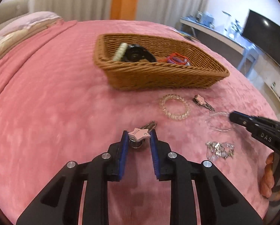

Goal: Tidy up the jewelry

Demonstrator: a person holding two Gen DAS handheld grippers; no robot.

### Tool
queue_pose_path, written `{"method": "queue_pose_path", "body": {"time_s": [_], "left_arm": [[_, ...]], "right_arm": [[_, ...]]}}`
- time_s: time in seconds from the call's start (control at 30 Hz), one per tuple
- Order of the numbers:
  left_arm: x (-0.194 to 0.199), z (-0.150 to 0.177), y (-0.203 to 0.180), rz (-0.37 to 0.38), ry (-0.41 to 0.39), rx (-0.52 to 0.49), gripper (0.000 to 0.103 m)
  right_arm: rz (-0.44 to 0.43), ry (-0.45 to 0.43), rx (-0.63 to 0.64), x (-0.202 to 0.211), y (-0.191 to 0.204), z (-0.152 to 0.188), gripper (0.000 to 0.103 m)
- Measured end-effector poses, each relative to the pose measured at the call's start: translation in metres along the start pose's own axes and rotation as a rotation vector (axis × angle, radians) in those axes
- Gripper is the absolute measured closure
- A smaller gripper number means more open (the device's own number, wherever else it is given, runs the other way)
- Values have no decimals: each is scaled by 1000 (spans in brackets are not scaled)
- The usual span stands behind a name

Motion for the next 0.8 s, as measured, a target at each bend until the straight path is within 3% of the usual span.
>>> {"method": "queue_pose_path", "body": {"time_s": [0.1, 0.23, 0.4, 0.7, 0.8], "left_arm": [[16, 5, 11, -31, -59, 72, 82], [24, 8, 22, -15, -88, 143, 82], [15, 7, 21, 0, -56, 154, 82], [11, 10, 20, 33, -35, 147, 82], [8, 14, 18, 88, 17, 130, 81]], "right_arm": [[43, -2, -44, 14, -17, 10, 97], [17, 36, -24, 19, -12, 27, 96], [24, 30, 32, 26, 3, 36, 96], [-14, 41, 48, 13, 2, 15, 96], [-21, 30, 43, 11, -1, 16, 87]]}}
Point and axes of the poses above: each gripper's, at about its wrist camera, not at the fingertips, and x roughly against the way its jaws point, y to its left, z to its underside, the point moved 5 cm from there along -x, roughly the way its jaws point, and after that the axes turned 3 degrees about y, right-handed, at the moved point
